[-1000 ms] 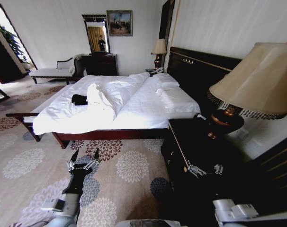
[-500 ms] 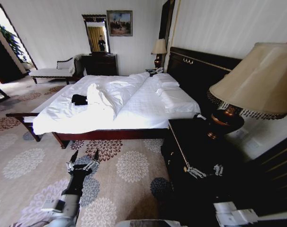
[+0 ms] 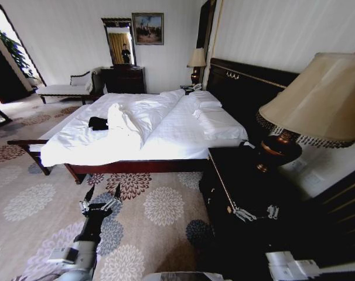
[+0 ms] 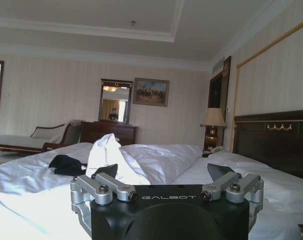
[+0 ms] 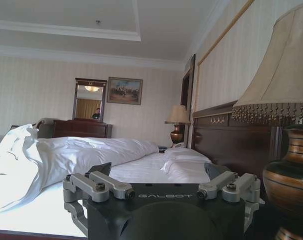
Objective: Fold the clothes on the bed.
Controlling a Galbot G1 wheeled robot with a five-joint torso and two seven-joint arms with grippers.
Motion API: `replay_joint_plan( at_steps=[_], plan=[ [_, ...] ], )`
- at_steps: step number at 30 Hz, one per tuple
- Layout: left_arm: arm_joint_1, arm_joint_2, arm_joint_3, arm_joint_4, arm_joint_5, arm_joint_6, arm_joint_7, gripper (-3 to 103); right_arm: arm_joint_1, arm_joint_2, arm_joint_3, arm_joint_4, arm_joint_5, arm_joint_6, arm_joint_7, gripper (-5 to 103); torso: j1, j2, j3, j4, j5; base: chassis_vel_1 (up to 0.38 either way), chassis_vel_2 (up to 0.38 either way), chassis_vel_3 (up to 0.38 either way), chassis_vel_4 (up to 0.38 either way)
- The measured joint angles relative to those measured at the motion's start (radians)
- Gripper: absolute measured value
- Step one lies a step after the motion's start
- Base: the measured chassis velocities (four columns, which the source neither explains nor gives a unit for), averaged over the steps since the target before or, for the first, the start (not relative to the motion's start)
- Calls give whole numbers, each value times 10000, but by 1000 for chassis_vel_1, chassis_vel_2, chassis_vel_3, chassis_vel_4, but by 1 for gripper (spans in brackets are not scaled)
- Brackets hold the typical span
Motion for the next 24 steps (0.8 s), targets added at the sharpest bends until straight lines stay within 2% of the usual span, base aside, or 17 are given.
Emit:
replay_joint_plan(
  at_steps=[6,24],
  plan=[
    [4,-10,18,0,12,-5,-3,100,23,51,-1,-4,0,48,-4,100,-1,1,0,0,-1,-67,47,55,-70],
    [-23,35,-22,27,-18,37,-76,100,46,177,-12,-49,-76,143,-57,100,2,0,1,1,1,-127,128,135,-130]
  ],
)
